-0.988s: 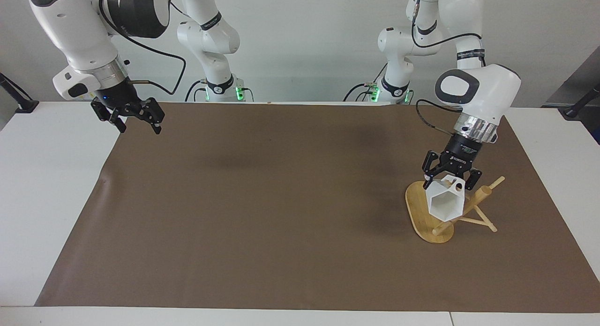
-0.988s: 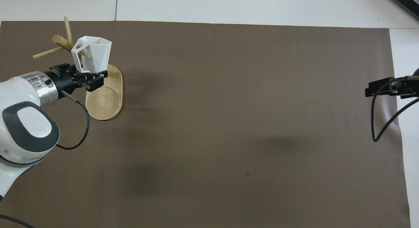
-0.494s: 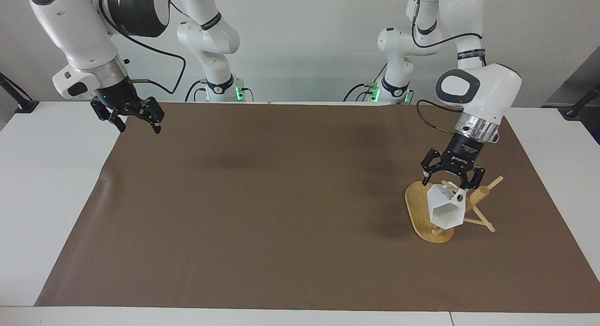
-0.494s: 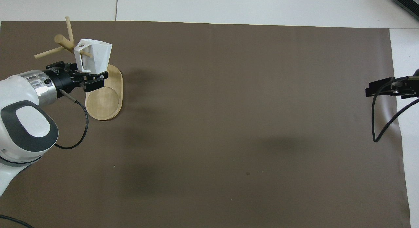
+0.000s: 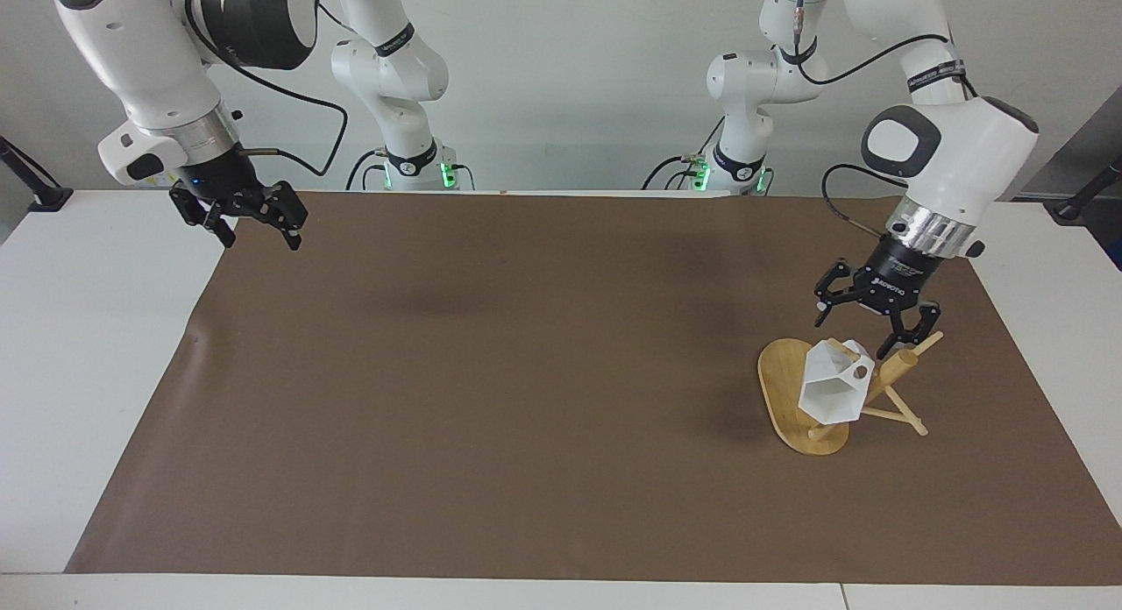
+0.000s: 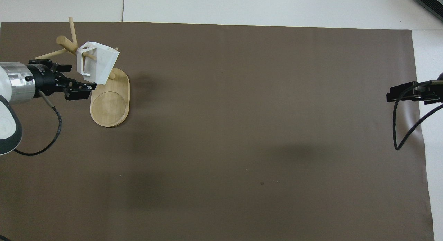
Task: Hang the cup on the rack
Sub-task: 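Open the left gripper and pull it back from the cup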
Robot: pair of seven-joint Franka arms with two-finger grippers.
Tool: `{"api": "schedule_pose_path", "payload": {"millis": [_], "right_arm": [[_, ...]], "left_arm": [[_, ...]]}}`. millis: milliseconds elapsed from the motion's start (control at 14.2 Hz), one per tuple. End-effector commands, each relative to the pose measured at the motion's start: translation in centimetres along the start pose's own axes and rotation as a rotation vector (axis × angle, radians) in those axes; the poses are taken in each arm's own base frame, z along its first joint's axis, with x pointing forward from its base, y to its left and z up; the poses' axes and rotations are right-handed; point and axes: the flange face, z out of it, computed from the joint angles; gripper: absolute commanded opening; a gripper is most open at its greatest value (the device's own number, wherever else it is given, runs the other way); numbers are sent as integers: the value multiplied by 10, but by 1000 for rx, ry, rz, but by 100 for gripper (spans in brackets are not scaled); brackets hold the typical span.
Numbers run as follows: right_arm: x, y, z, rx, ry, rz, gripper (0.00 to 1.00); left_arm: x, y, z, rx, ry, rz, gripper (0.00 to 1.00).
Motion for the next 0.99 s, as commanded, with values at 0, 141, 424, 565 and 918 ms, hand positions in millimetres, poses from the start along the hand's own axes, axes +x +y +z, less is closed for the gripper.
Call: {"api": "schedule_pose_path", "payload": {"millis": [0,141,424,565,918], "right_arm": [[-4,0,-3,-15,-2,4,100],[-4,-1,-3,-13,-2,4,100],[-4,-2,-3,-7,-1,-6,100],[-4,-2,-3,-7,-2,-12,100],[-4,-1,-3,-7,-1,-36,100]], "left_arm": [[2,7,-31,-28,67,64,100],[1,2,-51,-62,110,158,100],[-1,12,-81,-68,119,354,100],[5,20,-85,-70,126,484,100],[7,15,-90,-17,188,993,100]]}}
